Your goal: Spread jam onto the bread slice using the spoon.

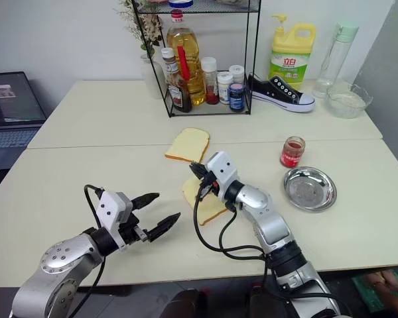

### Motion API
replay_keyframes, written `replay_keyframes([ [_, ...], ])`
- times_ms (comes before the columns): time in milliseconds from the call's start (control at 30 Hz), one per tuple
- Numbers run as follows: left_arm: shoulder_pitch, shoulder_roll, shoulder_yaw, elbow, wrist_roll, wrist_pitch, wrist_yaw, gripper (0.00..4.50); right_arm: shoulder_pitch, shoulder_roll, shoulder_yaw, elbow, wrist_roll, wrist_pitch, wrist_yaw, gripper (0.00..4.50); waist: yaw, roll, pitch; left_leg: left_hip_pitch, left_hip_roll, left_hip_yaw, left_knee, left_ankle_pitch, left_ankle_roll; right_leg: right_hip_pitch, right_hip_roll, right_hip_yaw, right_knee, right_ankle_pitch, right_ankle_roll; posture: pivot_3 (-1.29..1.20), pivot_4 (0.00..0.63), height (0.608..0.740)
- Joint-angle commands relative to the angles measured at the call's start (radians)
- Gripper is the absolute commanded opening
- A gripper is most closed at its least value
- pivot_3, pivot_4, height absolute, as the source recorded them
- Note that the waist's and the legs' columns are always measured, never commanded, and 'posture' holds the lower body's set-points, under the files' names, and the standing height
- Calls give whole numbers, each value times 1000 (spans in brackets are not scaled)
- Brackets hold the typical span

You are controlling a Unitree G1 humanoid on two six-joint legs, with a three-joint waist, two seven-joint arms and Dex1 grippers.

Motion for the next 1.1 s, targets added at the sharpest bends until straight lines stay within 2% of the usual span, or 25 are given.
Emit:
replay_keyframes([
  [33, -11, 9, 9, -15, -12, -5, -8, 4500, -28, 4, -32, -37, -2, -2, -5, 25, 0, 0, 0, 0, 0, 0, 0, 0, 0, 0, 0, 0, 0, 0, 0, 0, 150, 740],
  [267, -16, 9, 5, -16, -12, -3, -8, 4500, -14, 6, -46, 15, -12, -17, -8, 25, 0, 0, 0, 0, 0, 0, 0, 0, 0, 0, 0, 0, 0, 0, 0, 0, 150, 740],
  [567, -4, 15, 15, -22, -19, 3, -14, 4500, -41, 131, -267, -37, 233, 287, -132, 25, 0, 0, 0, 0, 0, 0, 0, 0, 0, 0, 0, 0, 0, 0, 0, 0, 150, 740],
  [800, -1, 16, 14, -27, -23, 8, -15, 4500, -71, 212, -417, -99, 482, 550, -226, 25, 0, 0, 0, 0, 0, 0, -1, 0, 0, 0, 0, 0, 0, 0, 0, 0, 150, 740],
  [1100, 5, 17, 17, -38, -26, 15, -15, 4500, -35, 224, -400, -144, 537, 636, -245, 25, -1, 0, 0, 0, 0, 0, -1, 0, 0, -1, 0, 0, 0, 0, 0, 0, 150, 740],
])
